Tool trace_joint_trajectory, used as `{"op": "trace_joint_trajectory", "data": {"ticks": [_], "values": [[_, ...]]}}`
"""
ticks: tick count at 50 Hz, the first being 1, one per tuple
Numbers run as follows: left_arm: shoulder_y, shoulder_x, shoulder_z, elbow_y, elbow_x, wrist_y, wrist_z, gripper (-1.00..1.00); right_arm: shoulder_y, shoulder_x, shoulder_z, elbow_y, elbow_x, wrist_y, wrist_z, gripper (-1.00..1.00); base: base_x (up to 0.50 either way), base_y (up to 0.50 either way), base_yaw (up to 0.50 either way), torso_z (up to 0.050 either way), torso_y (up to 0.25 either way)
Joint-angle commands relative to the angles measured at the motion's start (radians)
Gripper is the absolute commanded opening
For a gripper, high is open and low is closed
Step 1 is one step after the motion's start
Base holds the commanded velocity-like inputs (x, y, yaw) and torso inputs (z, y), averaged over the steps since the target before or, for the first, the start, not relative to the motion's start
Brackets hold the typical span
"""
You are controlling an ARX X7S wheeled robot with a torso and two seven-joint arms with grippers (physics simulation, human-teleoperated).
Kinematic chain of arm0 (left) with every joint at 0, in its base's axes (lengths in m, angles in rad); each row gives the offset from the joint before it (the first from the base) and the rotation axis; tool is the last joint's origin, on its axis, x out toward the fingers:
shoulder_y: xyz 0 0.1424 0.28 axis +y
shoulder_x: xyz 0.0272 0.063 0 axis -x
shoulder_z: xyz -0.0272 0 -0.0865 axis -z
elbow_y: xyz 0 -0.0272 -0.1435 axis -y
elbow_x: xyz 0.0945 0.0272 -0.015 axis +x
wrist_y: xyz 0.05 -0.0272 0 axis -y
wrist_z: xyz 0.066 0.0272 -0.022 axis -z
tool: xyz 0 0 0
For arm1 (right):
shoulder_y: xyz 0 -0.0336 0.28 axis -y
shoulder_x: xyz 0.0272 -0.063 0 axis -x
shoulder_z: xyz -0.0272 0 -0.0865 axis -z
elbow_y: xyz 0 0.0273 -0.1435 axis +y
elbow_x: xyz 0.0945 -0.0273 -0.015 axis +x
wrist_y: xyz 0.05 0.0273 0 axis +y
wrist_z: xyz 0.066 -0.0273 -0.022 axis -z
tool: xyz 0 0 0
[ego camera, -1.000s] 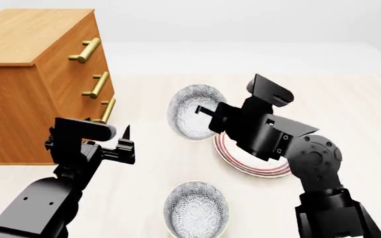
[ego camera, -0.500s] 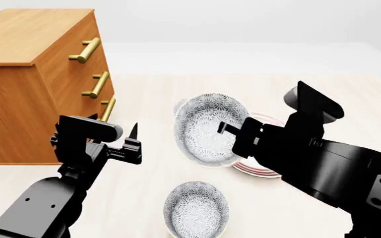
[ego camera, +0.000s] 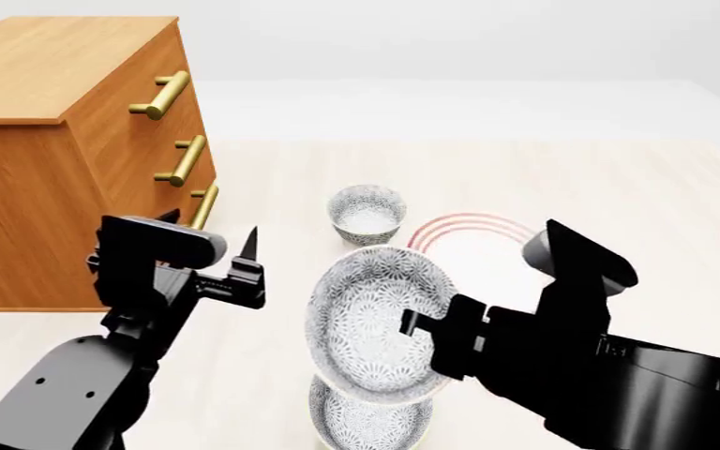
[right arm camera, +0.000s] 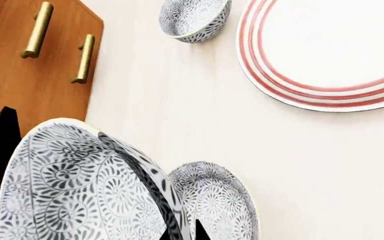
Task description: Stack the bowl in the middle on the bowl at the back.
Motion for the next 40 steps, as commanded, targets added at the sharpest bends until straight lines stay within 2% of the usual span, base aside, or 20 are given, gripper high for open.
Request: {"op": "trace_joint_trajectory", "data": {"ticks": [1,25,40], "values": [[0.004,-0.006,-0.009,0.009,-0.006,0.0,-0.006,1.0,-0.024,0.019,-0.033,-0.009,0.007,-0.025,-0.036,-1.0,0.0,0.0,0.0,0.0,0.0],[0.003,-0.016,-0.008,-0.012,0.014,0.028,-0.02,1.0,-0.117,-0.018,-0.071,0.104,0.02,-0.094,-0.102,-1.0,0.0,0.0,0.0,0.0,0.0],[-0.008,-0.021,-0.002,-0.01,0.015,0.024,-0.025,1.0,-0.117,-0.007,-0.102,0.131,-0.009,-0.078,-0.121,-1.0,0.0,0.0,0.0,0.0,0.001]]}}
